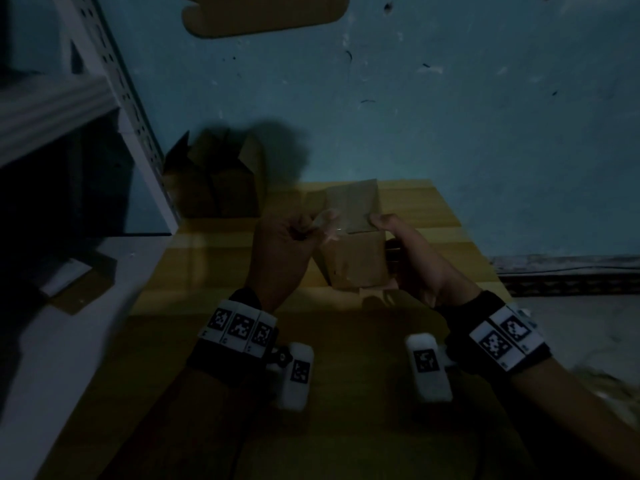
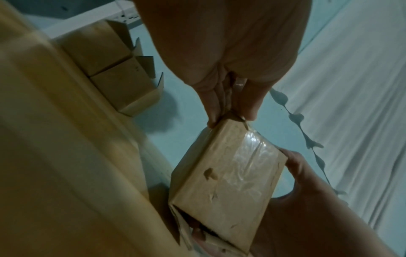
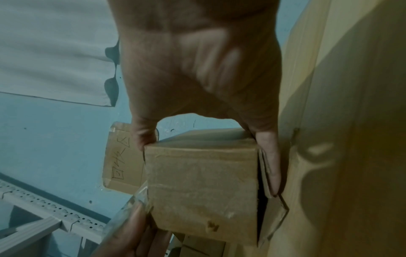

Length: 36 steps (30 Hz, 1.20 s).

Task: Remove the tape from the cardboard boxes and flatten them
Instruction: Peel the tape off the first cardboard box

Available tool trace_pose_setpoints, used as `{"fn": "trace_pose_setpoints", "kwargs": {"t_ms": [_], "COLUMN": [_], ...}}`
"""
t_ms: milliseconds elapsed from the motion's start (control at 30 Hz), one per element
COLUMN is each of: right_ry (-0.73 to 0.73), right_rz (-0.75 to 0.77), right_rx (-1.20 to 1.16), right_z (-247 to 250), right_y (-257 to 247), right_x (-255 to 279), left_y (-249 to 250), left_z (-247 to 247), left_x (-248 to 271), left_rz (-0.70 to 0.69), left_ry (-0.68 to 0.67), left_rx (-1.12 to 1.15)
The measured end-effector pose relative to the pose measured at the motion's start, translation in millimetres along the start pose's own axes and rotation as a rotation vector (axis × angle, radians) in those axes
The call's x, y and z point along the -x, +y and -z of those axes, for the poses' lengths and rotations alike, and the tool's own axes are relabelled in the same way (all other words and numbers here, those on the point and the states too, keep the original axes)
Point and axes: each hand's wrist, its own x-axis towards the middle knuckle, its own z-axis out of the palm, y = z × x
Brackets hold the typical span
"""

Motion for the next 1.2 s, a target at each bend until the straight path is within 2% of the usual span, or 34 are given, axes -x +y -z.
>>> {"fn": "trace_pose_setpoints", "kwargs": {"t_ms": [300, 333, 433, 500, 633, 767, 1000, 1133, 1200], "right_ry": [-0.013, -0.007, 0.014, 0.016, 0.021, 0.023, -0.026, -0.070, -0.071], "right_rz": [0.001, -0.003, -0.044, -0.036, 0.054, 0.084, 0.088, 0.045, 0.076], "right_rx": [0.012, 0.001, -0.077, -0.054, 0.089, 0.209, 0.239, 0.259, 0.302], "right_z": [3.9, 5.0, 12.3, 14.5, 6.8, 3.4, 3.9, 3.8, 2.6], "right_y": [2.7, 2.7, 2.9, 2.3, 1.0, -0.2, -2.0, 0.0, -0.8], "right_x": [-3.1, -3.0, -2.5, -1.6, 0.0, -0.3, -0.2, 0.3, 1.3], "left_y": [11.8, 12.3, 15.3, 19.0, 18.3, 17.5, 16.4, 22.8, 25.4], "left_z": [3.0, 4.6, 15.1, 21.7, 24.8, 25.8, 27.2, 21.0, 17.5], "left_x": [2.7, 2.5, -2.4, -5.9, -6.8, -5.2, -6.3, -3.7, -2.4], "left_rz": [0.063, 0.084, 0.188, 0.190, 0.164, 0.168, 0.169, 0.070, 0.022], "left_ry": [-0.022, -0.005, 0.112, 0.135, 0.104, 0.081, 0.037, 0.064, 0.013], "left_rx": [0.071, 0.083, 0.307, 0.376, 0.317, 0.298, 0.267, 0.174, 0.167]}}
